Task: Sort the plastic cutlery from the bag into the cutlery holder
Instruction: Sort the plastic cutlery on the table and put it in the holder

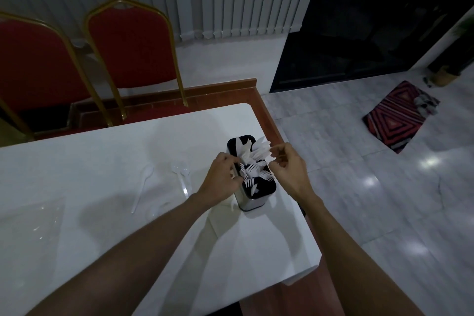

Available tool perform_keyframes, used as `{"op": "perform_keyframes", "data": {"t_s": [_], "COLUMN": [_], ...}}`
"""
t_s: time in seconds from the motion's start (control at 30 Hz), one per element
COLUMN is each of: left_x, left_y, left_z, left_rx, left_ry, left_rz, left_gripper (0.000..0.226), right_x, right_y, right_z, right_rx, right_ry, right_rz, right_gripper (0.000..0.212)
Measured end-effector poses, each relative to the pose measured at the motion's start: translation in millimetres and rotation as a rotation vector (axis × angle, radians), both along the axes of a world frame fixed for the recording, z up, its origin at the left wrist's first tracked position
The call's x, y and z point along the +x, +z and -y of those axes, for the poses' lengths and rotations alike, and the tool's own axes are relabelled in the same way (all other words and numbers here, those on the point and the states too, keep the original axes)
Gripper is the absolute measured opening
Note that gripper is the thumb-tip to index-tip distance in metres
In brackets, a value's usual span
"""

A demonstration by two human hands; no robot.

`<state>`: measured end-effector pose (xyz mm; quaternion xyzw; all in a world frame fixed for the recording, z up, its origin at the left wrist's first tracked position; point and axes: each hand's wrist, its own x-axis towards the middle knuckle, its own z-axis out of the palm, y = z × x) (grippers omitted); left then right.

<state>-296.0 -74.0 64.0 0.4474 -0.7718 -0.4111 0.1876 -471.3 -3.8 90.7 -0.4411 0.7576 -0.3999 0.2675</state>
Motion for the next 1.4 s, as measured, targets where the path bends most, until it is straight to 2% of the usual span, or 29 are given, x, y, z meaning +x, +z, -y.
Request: {"op": "perform_keyframes", "data": {"t_s": [0.1, 0.33, 0.57, 0.67, 0.83, 1.1, 1.2, 1.4], "left_x": [3, 8, -4, -13, -19, -11, -9, 0], "left_y": [0, 0, -2, -7, -12, 36, 50, 18], "left_z": [1, 5, 18, 26, 28, 25, 29, 12], "left_rx": [0.02, 0.025, -0.015, -0.007, -0.037, -0.057, -0.054, -0.013], "left_ry": [0.006, -0.023, 0.164, 0.17, 0.155, 0.367, 0.435, 0.172], "left_rz": [-0.019, 0.014, 0.017, 0.051, 0.023, -0.459, -0.545, -0.295], "left_gripper": [0.057, 0.045, 0.023, 0.022, 0.009, 0.005, 0.007, 0.005], "right_x": [4, 12, 16, 16, 12, 11, 14, 16], "right_y": [0, -1, -3, -4, -8, -4, -1, 0], "right_z": [0, -2, 4, 7, 7, 6, 6, 3], "right_rx": [-0.041, -0.072, -0.097, -0.098, -0.091, -0.061, -0.057, -0.044], "right_ry": [-0.024, -0.042, -0.066, -0.053, -0.059, -0.074, -0.078, -0.055], "right_rz": [-0.029, -0.035, -0.048, -0.068, -0.083, -0.051, -0.026, -0.04], "right_gripper": [0.028, 0.028, 0.022, 0.021, 0.02, 0.021, 0.021, 0.022]}}
